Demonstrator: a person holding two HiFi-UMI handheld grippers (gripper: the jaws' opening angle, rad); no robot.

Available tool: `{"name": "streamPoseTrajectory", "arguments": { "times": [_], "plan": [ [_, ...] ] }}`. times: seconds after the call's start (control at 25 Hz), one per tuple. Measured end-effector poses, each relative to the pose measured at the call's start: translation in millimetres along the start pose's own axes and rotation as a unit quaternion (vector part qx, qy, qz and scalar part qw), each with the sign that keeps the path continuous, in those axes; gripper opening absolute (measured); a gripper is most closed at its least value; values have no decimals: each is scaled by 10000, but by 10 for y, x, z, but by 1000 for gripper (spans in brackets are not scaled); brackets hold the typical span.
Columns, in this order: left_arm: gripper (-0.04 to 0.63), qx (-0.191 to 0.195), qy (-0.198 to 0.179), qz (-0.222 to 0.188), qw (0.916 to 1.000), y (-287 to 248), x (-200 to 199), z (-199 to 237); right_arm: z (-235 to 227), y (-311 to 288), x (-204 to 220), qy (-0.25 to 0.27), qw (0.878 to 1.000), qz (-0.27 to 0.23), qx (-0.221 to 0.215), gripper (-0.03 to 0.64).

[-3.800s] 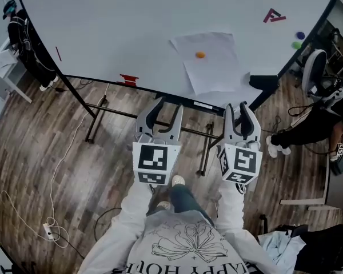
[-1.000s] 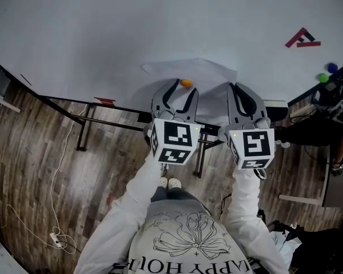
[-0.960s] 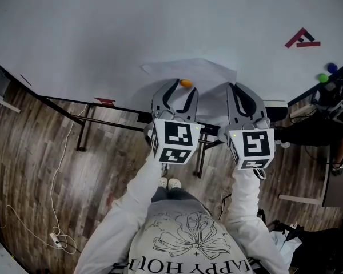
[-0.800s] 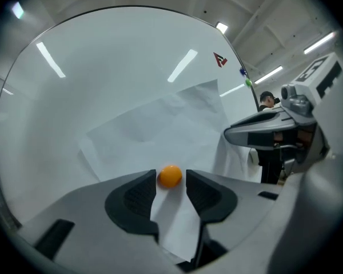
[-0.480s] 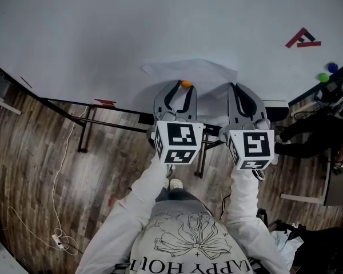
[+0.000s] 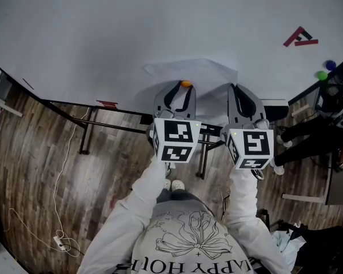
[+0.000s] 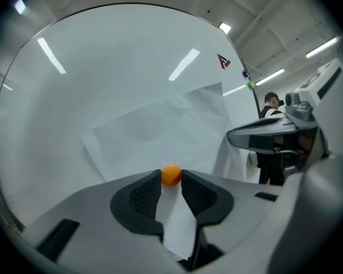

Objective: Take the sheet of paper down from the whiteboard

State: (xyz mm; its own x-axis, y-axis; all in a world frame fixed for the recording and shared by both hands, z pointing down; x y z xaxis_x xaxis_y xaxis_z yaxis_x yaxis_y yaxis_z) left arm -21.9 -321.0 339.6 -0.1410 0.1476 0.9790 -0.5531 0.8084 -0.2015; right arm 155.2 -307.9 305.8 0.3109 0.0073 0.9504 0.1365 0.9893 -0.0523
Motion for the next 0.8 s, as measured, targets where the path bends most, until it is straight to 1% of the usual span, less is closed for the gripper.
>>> {"name": "streamPoseTrajectory", "arguments": {
  "times": [0.16,0.36,0.6,0.8],
  "plan": [
    [107,-18,164,-97,9998,110,-9,59,-31,24,-4,-135,9999,9,85,3],
    [107,-301,314,-125,9990,299,21,234,-90,108,-21,-280,9992,31,266,3],
    [108,-585,318,-71,9978,440,44,485,-157,207,-6,-565,9967,107,564,3],
    [109,-647,321,-81,9974,465,36,595,-191,282,-14,-707,9948,129,720,3]
  ]
}}
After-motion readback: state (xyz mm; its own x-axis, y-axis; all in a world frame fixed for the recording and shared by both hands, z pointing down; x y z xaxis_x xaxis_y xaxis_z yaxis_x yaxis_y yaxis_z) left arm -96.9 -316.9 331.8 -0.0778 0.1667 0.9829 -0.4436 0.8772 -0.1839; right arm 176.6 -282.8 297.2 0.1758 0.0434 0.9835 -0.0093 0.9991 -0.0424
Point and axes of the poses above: the fingertips, and each gripper's own axes: y backward along the fingers, z to its left, x out of its underside, the point moved 10 cm from there along y, backward along the fingers, and after that the axes turned 12 degrees about x, right-handed, at the moved point
